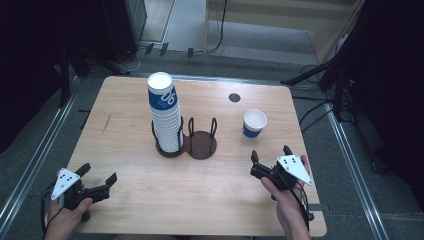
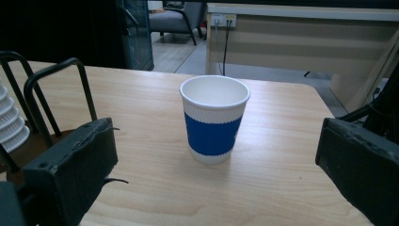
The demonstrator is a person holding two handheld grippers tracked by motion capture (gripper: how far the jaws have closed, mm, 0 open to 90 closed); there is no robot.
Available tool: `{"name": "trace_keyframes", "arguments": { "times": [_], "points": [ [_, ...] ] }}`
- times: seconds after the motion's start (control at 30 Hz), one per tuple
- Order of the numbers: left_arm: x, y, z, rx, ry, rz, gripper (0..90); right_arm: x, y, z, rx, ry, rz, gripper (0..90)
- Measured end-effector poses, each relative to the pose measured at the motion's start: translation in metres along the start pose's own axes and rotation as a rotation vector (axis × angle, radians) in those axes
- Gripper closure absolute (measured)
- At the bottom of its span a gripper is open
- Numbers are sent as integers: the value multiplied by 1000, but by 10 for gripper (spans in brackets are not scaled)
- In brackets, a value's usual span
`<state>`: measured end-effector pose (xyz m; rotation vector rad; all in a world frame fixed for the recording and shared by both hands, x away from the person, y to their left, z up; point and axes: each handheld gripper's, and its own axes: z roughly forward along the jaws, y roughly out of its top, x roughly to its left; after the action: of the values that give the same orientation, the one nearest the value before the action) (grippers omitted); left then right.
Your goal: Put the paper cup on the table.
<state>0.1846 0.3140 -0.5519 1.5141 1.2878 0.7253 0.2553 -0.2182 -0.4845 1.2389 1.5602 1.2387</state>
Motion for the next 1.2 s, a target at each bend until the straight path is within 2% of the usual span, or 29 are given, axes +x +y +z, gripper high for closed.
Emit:
{"name": "trace_keyframes", "arguments": {
  "times": [0.27, 0.5, 0.9, 1.0, 1.2],
  "points": [
    [0, 0, 0, 0, 2, 1, 0, -11, -13, -10, 14, -19, 9, 0],
    [0, 0, 0, 1, 5, 2, 0, -28, -25, -15, 23, -39, 36, 0],
    [0, 0, 0, 1, 5, -3, 0, -58, -47, -25, 63, -116, 43, 0],
    [0, 0, 0, 2, 4, -5, 0, -66, -52, -29, 72, -122, 59, 0],
    [0, 0, 0, 3, 6, -7, 0, -80, -62, -35, 96, -146, 54, 0]
  ]
}}
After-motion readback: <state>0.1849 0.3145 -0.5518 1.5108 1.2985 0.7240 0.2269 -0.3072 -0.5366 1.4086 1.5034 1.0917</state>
